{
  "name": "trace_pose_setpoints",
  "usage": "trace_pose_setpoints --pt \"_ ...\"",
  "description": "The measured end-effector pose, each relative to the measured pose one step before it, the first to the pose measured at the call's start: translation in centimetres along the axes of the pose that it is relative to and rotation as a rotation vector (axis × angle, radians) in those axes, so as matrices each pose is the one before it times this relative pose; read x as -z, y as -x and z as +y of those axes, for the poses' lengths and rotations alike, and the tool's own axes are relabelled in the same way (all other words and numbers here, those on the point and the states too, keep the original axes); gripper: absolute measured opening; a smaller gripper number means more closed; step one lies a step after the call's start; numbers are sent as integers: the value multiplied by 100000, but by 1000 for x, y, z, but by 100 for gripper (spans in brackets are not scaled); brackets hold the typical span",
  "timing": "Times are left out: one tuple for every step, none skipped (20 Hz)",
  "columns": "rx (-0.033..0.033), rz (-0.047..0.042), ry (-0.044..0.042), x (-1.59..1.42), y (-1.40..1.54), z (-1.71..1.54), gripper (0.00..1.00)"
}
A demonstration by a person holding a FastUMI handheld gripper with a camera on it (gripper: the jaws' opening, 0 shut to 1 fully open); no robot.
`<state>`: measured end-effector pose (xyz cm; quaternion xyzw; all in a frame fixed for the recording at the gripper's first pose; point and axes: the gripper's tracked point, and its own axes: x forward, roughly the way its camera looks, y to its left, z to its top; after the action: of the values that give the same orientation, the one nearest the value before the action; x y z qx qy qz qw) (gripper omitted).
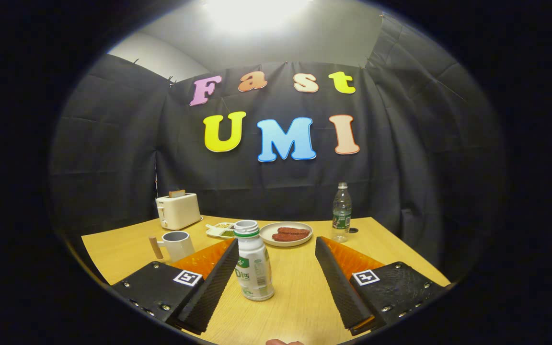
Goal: Take the bottle from table, then pour the juice into the cup, finally place the bottle on the coaster
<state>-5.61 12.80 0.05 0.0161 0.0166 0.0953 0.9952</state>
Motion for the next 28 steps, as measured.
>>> trace_pose_setpoints --pt "-514 1557 705 1088 -436 388 98" --pt "-63 1196 44 580 -351 568 98" --pt "-402 612 -455 539 -508 554 98" --pt "-314 260 -604 304 -573 626 98" --pt "793 98 -90 466 -594 371 99" --pt "1636 59 279 505 -653 94 98" --pt "1061 176 44 346 -604 281 98" --pt "564 143 29 469 -710 383 98" --pt "1007 261 381 275 -696 143 99" --pt "1085 650 -54 244 -600 76 98" --pt "1062 -233 -240 246 -635 46 99" --pt "2083 70 -605 191 -665 -331 98" --pt "1630 479 -1341 206 -611 -171 98" --pt "1112 551 -1249 320 -591 64 99" --pt "1144 398 -938 176 -562 -26 99" --pt "1504 24 -309 140 -468 -160 99" --pt "1663 163 110 117 -473 -178 98" --pt "1767 438 317 286 -339 -140 98" --pt "1515 968 444 329 -347 -164 98" --pt "468 600 -295 305 -347 87 98" --pt "661 223 -293 82 -338 -7 98" --pt "789 -24 -392 150 -304 -196 98" --pt "629 -123 -292 -66 -305 -106 98" --pt "495 570 319 389 -244 15 93" --pt "15 -512 1505 -431 -260 3 75" --pt "-1040 436 1775 196 48 141 75" --pt "-903 776 1394 -135 81 152 74" --pt "-1242 371 1198 -79 55 195 73"
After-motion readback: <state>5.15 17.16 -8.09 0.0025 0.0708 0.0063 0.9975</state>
